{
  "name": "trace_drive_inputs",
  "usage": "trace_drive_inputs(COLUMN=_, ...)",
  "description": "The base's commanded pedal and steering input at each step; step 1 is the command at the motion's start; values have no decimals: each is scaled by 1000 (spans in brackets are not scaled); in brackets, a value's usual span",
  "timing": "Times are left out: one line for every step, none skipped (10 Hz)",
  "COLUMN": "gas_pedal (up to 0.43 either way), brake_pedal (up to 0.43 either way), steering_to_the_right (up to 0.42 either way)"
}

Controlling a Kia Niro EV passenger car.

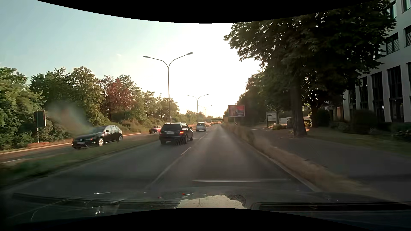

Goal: Follow the waypoints while adhering to traffic rules and regulations

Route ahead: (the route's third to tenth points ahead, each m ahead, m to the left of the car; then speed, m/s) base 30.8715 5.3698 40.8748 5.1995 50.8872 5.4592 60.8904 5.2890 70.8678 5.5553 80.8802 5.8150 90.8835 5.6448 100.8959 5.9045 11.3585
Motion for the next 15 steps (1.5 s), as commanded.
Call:
trace_drive_inputs(gas_pedal=150, brake_pedal=0, steering_to_the_right=0)
trace_drive_inputs(gas_pedal=150, brake_pedal=0, steering_to_the_right=0)
trace_drive_inputs(gas_pedal=157, brake_pedal=0, steering_to_the_right=0)
trace_drive_inputs(gas_pedal=157, brake_pedal=0, steering_to_the_right=0)
trace_drive_inputs(gas_pedal=157, brake_pedal=0, steering_to_the_right=0)
trace_drive_inputs(gas_pedal=177, brake_pedal=0, steering_to_the_right=0)
trace_drive_inputs(gas_pedal=177, brake_pedal=0, steering_to_the_right=0)
trace_drive_inputs(gas_pedal=177, brake_pedal=0, steering_to_the_right=0)
trace_drive_inputs(gas_pedal=177, brake_pedal=0, steering_to_the_right=0)
trace_drive_inputs(gas_pedal=177, brake_pedal=0, steering_to_the_right=0)
trace_drive_inputs(gas_pedal=177, brake_pedal=0, steering_to_the_right=0)
trace_drive_inputs(gas_pedal=177, brake_pedal=0, steering_to_the_right=0)
trace_drive_inputs(gas_pedal=177, brake_pedal=0, steering_to_the_right=0)
trace_drive_inputs(gas_pedal=177, brake_pedal=0, steering_to_the_right=0)
trace_drive_inputs(gas_pedal=177, brake_pedal=0, steering_to_the_right=-1)
